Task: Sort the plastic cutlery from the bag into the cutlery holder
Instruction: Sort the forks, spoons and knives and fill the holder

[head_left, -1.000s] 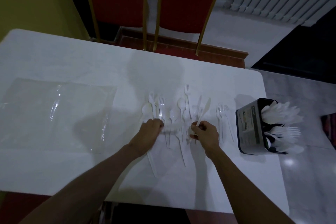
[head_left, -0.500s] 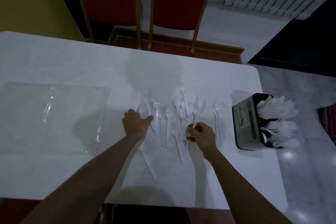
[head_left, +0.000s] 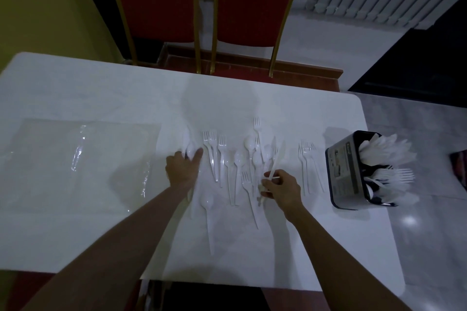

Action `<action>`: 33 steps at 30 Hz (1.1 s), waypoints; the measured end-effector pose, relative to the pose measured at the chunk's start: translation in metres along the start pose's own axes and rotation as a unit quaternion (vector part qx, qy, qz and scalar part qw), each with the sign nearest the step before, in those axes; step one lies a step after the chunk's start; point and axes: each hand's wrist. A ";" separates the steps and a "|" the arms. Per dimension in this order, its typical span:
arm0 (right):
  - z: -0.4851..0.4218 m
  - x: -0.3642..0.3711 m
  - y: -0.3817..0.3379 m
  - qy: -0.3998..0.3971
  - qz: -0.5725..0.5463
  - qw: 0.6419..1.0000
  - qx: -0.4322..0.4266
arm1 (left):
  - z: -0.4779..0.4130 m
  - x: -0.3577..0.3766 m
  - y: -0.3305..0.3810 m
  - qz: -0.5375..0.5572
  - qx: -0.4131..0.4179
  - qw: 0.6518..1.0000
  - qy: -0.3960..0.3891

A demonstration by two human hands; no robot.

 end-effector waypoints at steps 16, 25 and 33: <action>0.031 -0.098 -0.044 0.122 0.021 0.985 -0.120 | 0.073 0.040 0.119 0.191 -0.008 0.958 -0.212; 0.056 -0.219 -0.053 0.311 0.096 0.923 -0.204 | 0.162 0.128 0.209 0.295 -0.035 0.885 -0.358; 0.035 -0.268 -0.009 0.394 0.118 0.897 -0.163 | 0.207 0.186 0.212 0.308 0.083 0.903 -0.288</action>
Point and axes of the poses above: each hand's wrist, its own z-axis away from the middle knuckle, its own x-axis out of the palm, y = z × x, and after that the axes turned 14 degrees about z, right-handed
